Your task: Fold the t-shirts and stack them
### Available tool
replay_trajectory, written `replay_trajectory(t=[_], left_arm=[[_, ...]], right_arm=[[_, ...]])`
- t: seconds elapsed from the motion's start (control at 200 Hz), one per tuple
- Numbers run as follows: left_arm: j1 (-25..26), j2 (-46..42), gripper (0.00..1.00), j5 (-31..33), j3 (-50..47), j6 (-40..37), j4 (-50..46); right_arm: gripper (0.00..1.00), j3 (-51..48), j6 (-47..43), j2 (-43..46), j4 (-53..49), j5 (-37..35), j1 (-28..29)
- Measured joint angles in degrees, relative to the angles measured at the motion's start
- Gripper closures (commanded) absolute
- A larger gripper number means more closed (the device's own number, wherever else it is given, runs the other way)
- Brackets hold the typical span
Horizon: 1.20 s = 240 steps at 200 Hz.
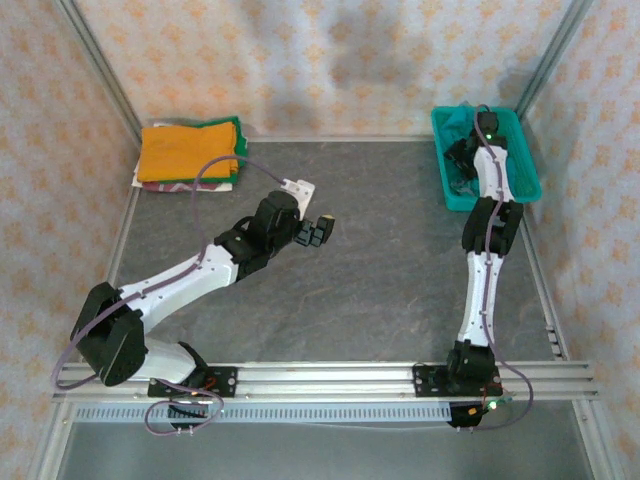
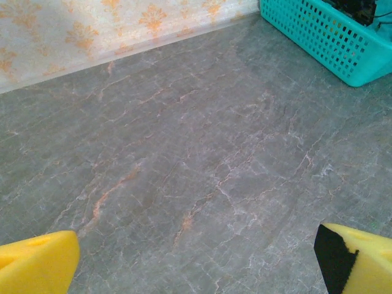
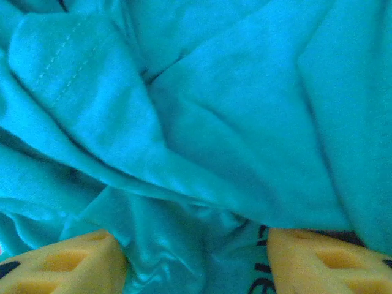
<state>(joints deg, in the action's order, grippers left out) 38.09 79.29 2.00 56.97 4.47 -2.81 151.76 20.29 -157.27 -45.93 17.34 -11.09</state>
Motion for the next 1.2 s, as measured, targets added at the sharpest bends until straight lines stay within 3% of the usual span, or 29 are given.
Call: replay_trajectory(t=[0.105, 0.27, 0.325, 0.545, 0.871, 0.971, 1.201], left_arm=[[0.0, 0.0, 0.0, 0.0, 0.2, 0.0, -0.6], [0.0, 0.0, 0.0, 0.0, 0.4, 0.0, -0.8], [0.0, 0.0, 0.0, 0.0, 0.4, 0.0, -0.8], [0.0, -0.1, 0.0, 0.0, 0.4, 0.2, -0.7], [0.0, -9.0, 0.0, 0.0, 0.4, 1.1, -0.1], [0.0, -13.3, 0.0, 0.2, 0.4, 1.0, 1.1], [0.0, -19.4, 0.0, 2.9, -2.2, 0.8, 2.4]], right_arm=[[0.79, 0.3, 1.1, -0.2, 1.3, 0.1, -0.2], [0.9, 0.3, 1.7, -0.2, 2.3, 0.3, -0.7], [1.0, 0.3, 1.4, -0.1, 2.5, 0.4, -1.0], [1.0, 0.2, 0.0, 6.4, 2.4, -0.4, -1.2], [1.0, 0.4, -5.7, 33.6, 0.3, -4.1, 1.0], [1.0, 0.4, -9.5, 41.6, -0.6, -7.0, 6.4], [1.0, -3.3, -16.1, 53.9, -1.5, -12.5, 25.5]])
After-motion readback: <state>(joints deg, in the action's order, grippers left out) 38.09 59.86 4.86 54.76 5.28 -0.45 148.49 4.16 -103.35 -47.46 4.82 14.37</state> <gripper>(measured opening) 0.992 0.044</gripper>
